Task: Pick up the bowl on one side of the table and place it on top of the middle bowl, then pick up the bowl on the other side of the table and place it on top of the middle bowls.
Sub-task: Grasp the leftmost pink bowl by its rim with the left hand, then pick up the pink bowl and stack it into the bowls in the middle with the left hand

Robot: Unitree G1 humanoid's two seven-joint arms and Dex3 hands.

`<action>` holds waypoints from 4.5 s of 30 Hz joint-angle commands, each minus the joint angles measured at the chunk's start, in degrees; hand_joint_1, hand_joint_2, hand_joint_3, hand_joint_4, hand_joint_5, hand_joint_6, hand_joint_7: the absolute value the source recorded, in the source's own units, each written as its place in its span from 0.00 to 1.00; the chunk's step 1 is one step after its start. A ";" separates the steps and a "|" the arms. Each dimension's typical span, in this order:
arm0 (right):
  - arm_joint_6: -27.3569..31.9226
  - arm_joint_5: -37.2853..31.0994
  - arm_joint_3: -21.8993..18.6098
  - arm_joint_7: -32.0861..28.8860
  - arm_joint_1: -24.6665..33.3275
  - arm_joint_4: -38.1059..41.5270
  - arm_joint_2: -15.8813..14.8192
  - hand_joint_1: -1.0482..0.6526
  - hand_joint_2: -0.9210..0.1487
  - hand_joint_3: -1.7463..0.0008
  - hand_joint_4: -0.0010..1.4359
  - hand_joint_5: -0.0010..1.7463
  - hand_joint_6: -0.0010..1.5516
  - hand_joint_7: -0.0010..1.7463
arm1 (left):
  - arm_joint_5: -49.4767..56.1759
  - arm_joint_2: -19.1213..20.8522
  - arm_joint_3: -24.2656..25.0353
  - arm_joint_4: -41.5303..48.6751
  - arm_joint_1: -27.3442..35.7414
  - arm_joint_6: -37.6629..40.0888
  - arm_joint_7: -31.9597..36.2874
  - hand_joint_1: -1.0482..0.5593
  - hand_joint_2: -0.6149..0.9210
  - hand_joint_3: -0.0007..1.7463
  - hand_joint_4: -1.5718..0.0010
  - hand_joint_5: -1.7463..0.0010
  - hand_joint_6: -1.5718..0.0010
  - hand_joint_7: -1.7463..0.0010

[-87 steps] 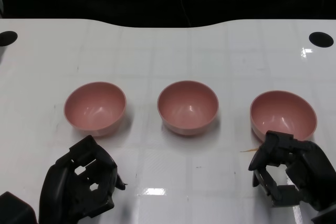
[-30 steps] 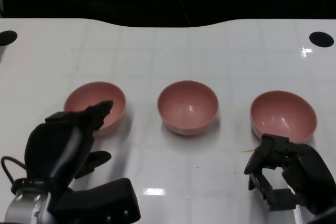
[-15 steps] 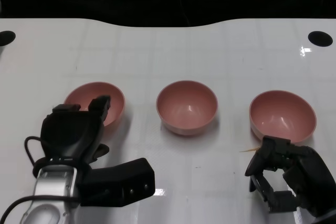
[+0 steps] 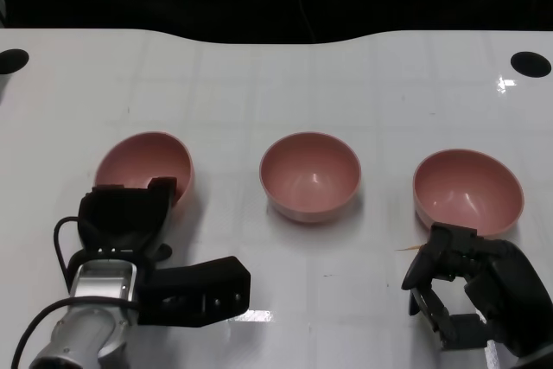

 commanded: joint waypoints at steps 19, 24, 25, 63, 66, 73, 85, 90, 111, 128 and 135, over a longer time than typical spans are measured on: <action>-0.28 0.27 -0.06 0.13 0.93 -0.51 -0.60 0.55 0.53 0.23 0.57 0.89 0.54 0.71 | -5.18 4.78 -2.92 4.42 -5.68 -12.82 15.28 0.47 1.00 0.13 0.51 0.00 0.46 0.49; -0.47 -0.15 -0.08 -0.24 0.79 -0.39 -0.57 0.56 0.52 0.23 0.58 0.89 0.54 0.71 | -5.50 6.85 -2.72 -2.43 -5.33 -14.33 12.38 0.47 0.99 0.03 0.50 0.00 0.35 0.74; -0.48 -0.21 -0.09 -0.26 0.67 -0.31 -0.62 0.56 0.53 0.22 0.58 0.89 0.54 0.71 | -5.61 6.99 -2.80 -3.54 -5.34 -14.41 11.39 0.47 0.98 0.03 0.50 0.00 0.34 0.76; 1.43 0.26 0.25 0.20 -0.23 -0.28 -0.24 0.54 0.53 0.22 0.57 0.90 0.54 0.71 | -6.68 -0.58 -8.45 -0.13 -15.42 -32.24 7.24 0.50 0.79 0.46 0.46 0.02 0.43 0.35; 1.16 0.54 0.29 0.57 -0.29 -0.14 -0.28 0.54 0.53 0.22 0.56 0.90 0.53 0.71 | -6.57 -1.24 -9.15 1.20 -15.73 -32.07 6.75 0.50 0.77 0.50 0.47 0.02 0.44 0.34; 0.85 0.15 0.17 0.32 -0.46 0.39 -0.37 0.54 0.54 0.22 0.57 0.90 0.54 0.71 | -8.27 -2.84 -10.05 6.93 -16.81 -34.48 6.49 0.50 0.82 0.46 0.45 0.12 0.45 0.36; 0.10 0.35 0.12 0.49 -0.62 1.06 -0.23 0.54 0.50 0.26 0.56 0.89 0.54 0.69 | -4.65 -3.91 -13.63 6.41 -17.67 -23.97 -4.84 0.21 1.00 0.28 0.93 0.82 0.86 1.00; -0.14 0.69 0.07 0.85 -0.90 1.61 -0.36 0.54 0.49 0.27 0.56 0.89 0.54 0.70 | -5.24 -3.58 -13.58 5.62 -16.76 -23.66 -4.88 0.14 1.00 0.36 1.00 0.85 0.93 1.00; 0.58 0.88 -0.02 1.30 -0.53 0.84 -0.70 0.53 0.51 0.27 0.56 0.89 0.54 0.69 | -7.27 -0.44 -11.52 3.32 -9.24 -26.35 2.70 0.14 1.00 0.34 1.00 0.97 0.98 1.00; 0.43 0.28 -0.02 0.91 -0.44 0.97 -0.71 0.53 0.53 0.25 0.56 0.89 0.54 0.69 | -7.58 0.02 -11.05 4.45 -7.98 -29.50 9.63 0.16 1.00 0.33 1.00 0.99 1.00 1.00; -0.32 -0.17 -0.08 0.44 -0.73 1.61 -0.49 0.54 0.53 0.24 0.57 0.89 0.54 0.69 | -8.83 3.11 -7.88 -2.30 -4.82 -30.75 11.38 0.23 1.00 0.24 0.94 0.96 0.93 0.97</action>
